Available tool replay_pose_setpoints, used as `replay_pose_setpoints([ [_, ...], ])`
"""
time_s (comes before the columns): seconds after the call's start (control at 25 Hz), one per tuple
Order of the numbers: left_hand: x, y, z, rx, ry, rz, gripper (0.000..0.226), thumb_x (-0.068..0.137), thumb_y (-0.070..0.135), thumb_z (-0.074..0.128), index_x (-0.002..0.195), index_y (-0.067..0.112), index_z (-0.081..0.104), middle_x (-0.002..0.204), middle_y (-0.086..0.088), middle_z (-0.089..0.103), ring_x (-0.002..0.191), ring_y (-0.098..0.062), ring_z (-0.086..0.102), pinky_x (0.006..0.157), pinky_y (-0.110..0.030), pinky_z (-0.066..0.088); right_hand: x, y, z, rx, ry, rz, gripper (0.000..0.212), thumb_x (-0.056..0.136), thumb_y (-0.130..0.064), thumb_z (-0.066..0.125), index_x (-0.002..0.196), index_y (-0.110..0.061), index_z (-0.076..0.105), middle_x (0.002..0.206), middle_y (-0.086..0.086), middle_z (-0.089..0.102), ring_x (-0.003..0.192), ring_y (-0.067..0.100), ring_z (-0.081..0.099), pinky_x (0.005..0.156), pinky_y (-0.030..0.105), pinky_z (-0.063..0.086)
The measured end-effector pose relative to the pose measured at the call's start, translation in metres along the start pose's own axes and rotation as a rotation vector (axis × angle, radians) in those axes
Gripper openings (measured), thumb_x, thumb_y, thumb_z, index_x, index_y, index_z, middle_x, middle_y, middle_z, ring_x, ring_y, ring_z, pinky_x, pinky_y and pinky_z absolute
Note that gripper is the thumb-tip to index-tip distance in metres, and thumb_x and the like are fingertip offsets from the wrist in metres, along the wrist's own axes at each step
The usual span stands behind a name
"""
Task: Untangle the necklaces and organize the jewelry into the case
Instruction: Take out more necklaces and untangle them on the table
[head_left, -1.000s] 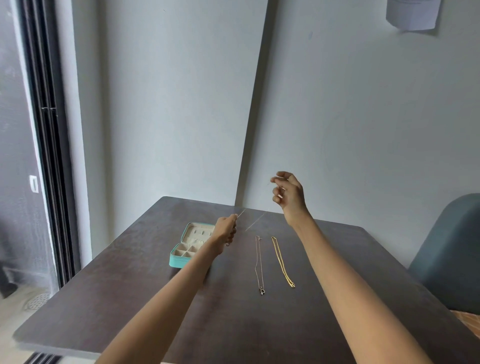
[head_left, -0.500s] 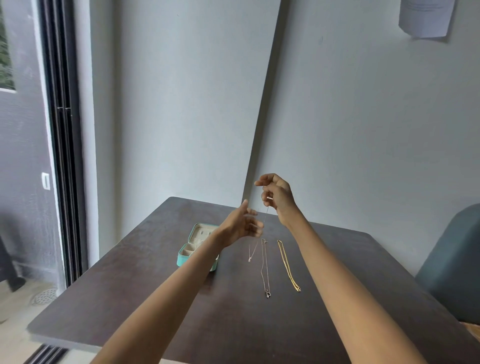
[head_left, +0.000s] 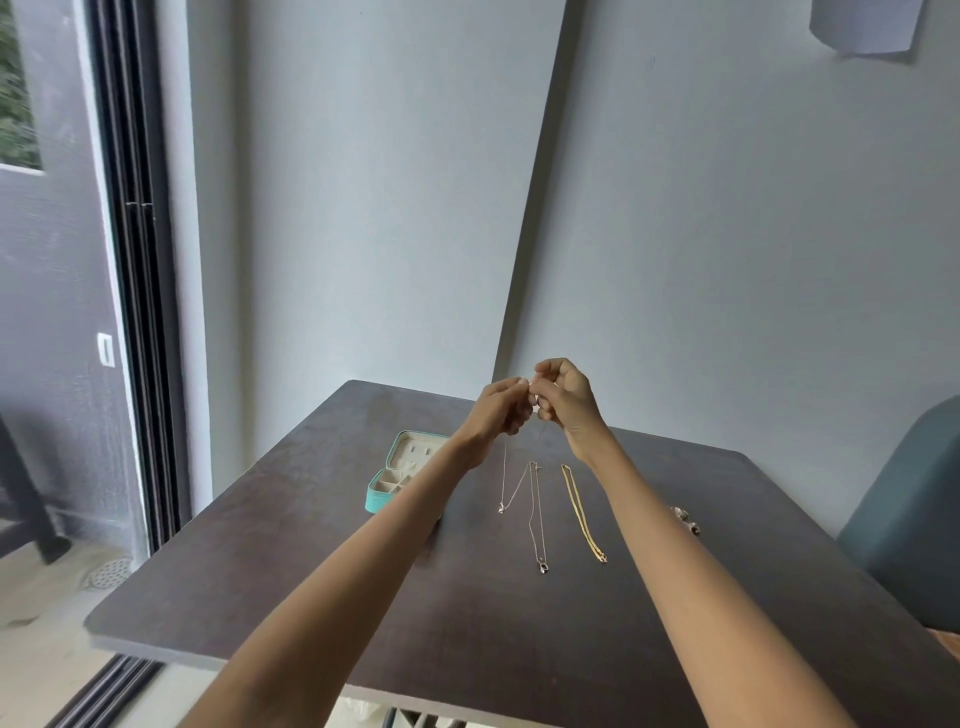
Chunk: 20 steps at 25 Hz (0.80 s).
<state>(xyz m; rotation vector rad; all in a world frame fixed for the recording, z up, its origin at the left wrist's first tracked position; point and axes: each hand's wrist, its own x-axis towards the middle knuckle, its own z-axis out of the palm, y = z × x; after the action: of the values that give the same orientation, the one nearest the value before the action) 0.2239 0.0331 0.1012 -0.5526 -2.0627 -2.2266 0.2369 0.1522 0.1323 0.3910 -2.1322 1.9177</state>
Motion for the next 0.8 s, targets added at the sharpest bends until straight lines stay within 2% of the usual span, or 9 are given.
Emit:
replay_pose_setpoints([
  [0.12,-0.001,0.007,0.000,0.059,0.055,0.067,0.036,0.100,0.017,0.038,0.067,0.011,0.050,0.055,-0.005,0.045,0.040,-0.008,0.040,0.043,-0.019,0.031,-0.003,0.003,-0.005,-0.070,-0.006,-0.023,0.010,0.090,-0.006,0.056,0.098,-0.009,0.052,0.076,0.002,0.055,0.049,0.009,0.049,0.053,0.023,0.049],
  [0.28,-0.004,0.011,0.004,0.114,0.090,0.123,0.033,0.099,0.011,0.037,0.068,0.012,0.049,0.059,-0.007,0.050,0.039,-0.008,0.045,0.042,-0.021,0.034,-0.010,0.004,-0.014,-0.056,-0.046,0.025,0.012,0.089,-0.019,0.064,0.094,-0.010,0.057,0.075,0.003,0.059,0.049,0.011,0.052,0.053,0.027,0.052],
  [0.48,-0.011,0.008,-0.001,0.043,0.070,0.119,0.032,0.098,0.006,0.034,0.070,0.012,0.049,0.055,-0.007,0.045,0.039,-0.012,0.039,0.039,-0.019,0.030,-0.023,0.010,-0.018,0.064,-0.123,0.052,0.005,0.088,-0.016,0.064,0.090,-0.011,0.064,0.067,0.001,0.058,0.048,0.010,0.051,0.051,0.024,0.050],
  [0.68,-0.017,0.008,-0.006,-0.015,0.062,0.091,0.028,0.093,0.004,0.037,0.069,0.011,0.051,0.048,-0.001,0.045,0.042,-0.015,0.036,0.042,-0.021,0.027,-0.037,0.022,-0.021,0.029,-0.214,0.141,0.010,0.086,-0.013,0.065,0.089,-0.003,0.066,0.065,0.004,0.059,0.049,0.011,0.054,0.054,0.025,0.054],
  [0.8,-0.023,0.011,-0.008,-0.032,-0.074,-0.014,0.032,0.094,0.013,0.038,0.063,0.011,0.047,0.046,0.000,0.040,0.044,-0.016,0.033,0.046,-0.023,0.027,-0.042,0.020,-0.021,0.084,-0.232,0.149,0.016,0.089,-0.015,0.061,0.088,0.001,0.064,0.062,0.004,0.061,0.049,0.013,0.055,0.053,0.026,0.054],
])
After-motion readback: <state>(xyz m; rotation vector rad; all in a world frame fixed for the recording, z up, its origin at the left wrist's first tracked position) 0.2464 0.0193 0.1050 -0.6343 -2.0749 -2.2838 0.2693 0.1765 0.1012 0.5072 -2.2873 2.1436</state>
